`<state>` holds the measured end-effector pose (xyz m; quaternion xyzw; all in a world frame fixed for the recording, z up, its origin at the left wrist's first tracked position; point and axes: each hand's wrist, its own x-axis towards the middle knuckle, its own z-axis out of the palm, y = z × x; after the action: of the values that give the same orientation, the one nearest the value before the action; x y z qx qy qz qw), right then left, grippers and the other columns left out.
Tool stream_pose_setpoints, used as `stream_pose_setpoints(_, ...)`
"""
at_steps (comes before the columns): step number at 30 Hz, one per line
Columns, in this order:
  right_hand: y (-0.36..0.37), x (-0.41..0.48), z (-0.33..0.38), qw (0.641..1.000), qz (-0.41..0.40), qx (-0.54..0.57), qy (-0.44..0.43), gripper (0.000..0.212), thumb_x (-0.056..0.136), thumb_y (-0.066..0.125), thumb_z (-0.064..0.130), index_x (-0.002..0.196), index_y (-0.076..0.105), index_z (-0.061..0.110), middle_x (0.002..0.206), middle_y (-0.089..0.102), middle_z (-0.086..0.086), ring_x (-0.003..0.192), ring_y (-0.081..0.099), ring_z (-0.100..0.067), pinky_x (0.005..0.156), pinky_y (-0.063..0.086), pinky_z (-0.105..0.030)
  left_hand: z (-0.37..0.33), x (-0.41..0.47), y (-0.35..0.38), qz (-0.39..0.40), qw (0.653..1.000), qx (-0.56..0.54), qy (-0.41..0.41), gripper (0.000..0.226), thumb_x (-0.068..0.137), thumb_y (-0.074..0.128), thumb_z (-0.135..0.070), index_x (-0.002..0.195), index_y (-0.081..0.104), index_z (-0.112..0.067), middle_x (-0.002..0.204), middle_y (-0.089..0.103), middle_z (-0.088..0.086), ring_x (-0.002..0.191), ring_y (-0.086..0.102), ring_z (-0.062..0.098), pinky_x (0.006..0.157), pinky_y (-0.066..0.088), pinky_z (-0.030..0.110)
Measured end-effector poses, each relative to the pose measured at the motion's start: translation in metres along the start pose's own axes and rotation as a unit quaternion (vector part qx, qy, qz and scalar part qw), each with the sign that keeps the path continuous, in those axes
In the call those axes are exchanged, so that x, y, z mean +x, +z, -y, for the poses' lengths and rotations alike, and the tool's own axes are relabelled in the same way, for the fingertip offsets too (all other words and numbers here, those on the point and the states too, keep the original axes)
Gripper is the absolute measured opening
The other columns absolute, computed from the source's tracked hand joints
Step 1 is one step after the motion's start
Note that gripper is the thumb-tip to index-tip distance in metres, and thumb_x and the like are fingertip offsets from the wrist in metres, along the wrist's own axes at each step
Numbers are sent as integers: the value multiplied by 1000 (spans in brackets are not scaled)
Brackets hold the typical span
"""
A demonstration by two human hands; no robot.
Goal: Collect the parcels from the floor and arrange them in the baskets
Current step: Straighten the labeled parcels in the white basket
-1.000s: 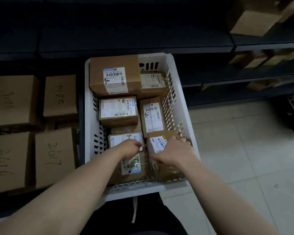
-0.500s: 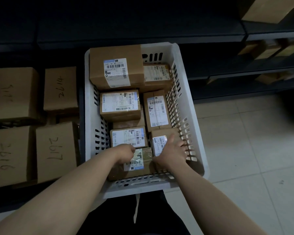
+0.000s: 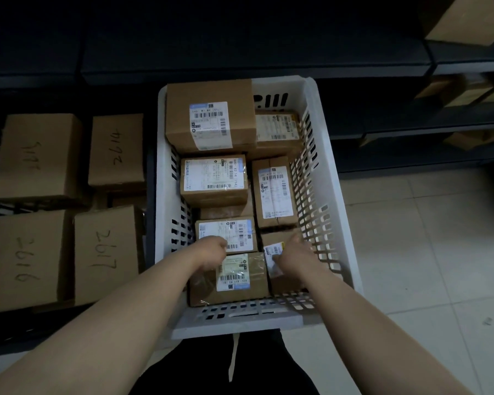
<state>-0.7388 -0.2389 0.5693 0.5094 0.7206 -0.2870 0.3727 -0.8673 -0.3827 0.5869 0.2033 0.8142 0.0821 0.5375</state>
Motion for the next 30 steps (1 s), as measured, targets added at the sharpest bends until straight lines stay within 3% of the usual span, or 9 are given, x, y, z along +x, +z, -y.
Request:
stream_pose_setpoints(3, -27, -4, 19, 994, -69, 39, -69, 67, 95, 51, 11, 151, 16, 1, 147, 34, -23, 125, 48, -33, 89, 49, -34, 4, 2, -20, -124, 980, -156, -17, 41, 96, 41, -12, 137, 44, -10, 134, 53, 12, 116, 53, 28, 89, 44, 31)
stream_pose_setpoints(7, -62, -11, 60, 968, -101, 114, -201, 55, 99, 44, 17, 150, 26, 7, 148, 40, -16, 115, 56, -29, 79, 47, -24, 5, 6, -43, -254, 912, -321, -21, 45, 90, 43, -8, 134, 39, -16, 125, 55, 9, 105, 57, 25, 85, 50, 35)
stream_pose_setpoints(10, -75, -13, 90, 949, -57, 192, -242, 54, 102, 42, 18, 153, 26, 11, 155, 35, -11, 131, 47, -27, 98, 43, -26, -5, 8, -51, -255, 884, -390, -27, 48, 92, 41, -2, 138, 32, -14, 123, 54, 10, 104, 56, 25, 71, 48, 29)
stream_pose_setpoints(12, -77, -12, 105, 945, -31, 226, -235, 53, 103, 40, 16, 153, 25, 12, 156, 33, -8, 135, 42, -25, 93, 36, -22, -11, 13, -54, -262, 866, -425, -39, 55, 91, 41, -1, 142, 27, -14, 128, 51, 10, 106, 55, 26, 79, 51, 35)
stream_pose_setpoints(17, -74, 0, 114, 934, -31, 296, -196, 51, 100, 42, 11, 150, 34, 12, 147, 45, -8, 107, 52, -18, 81, 39, -25, -12, 17, -56, -272, 868, -409, -71, 36, 93, 38, -1, 128, 35, -5, 112, 53, 11, 95, 54, 24, 69, 47, 31)
stream_pose_setpoints(21, -76, 8, 105, 929, -31, 329, -166, 49, 91, 55, 9, 139, 47, 11, 127, 58, -9, 101, 57, -23, 82, 50, -35, -4, 18, -51, -257, 889, -368, -86, 30, 93, 40, -5, 121, 43, 5, 109, 59, 13, 90, 59, 26, 66, 48, 30)
stream_pose_setpoints(24, -81, 5, 103, 927, -42, 331, -172, 40, 90, 54, 7, 130, 52, 13, 122, 61, -6, 104, 60, -23, 90, 54, -41, -4, 10, -47, -245, 894, -370, -63, 49, 96, 41, -12, 143, 29, -8, 114, 60, 8, 85, 58, 21, 61, 47, 28)
stream_pose_setpoints(26, -86, 2, 105, 919, -52, 340, -191, 36, 92, 50, 4, 126, 53, 15, 118, 62, -4, 98, 60, -18, 83, 54, -34, -6, 4, -47, -224, 889, -395, -55, 58, 96, 39, -16, 149, 15, -20, 122, 60, 10, 89, 64, 28, 69, 56, 35)
stream_pose_setpoints(30, -92, -2, 116, 915, -47, 328, -228, 47, 92, 45, -1, 134, 53, 18, 115, 61, 1, 83, 57, -10, 68, 51, -27, -12, -6, -51, -177, 888, -421, -56, 57, 100, 34, -22, 149, 8, -32, 122, 61, 12, 74, 72, 33, 55, 58, 33)
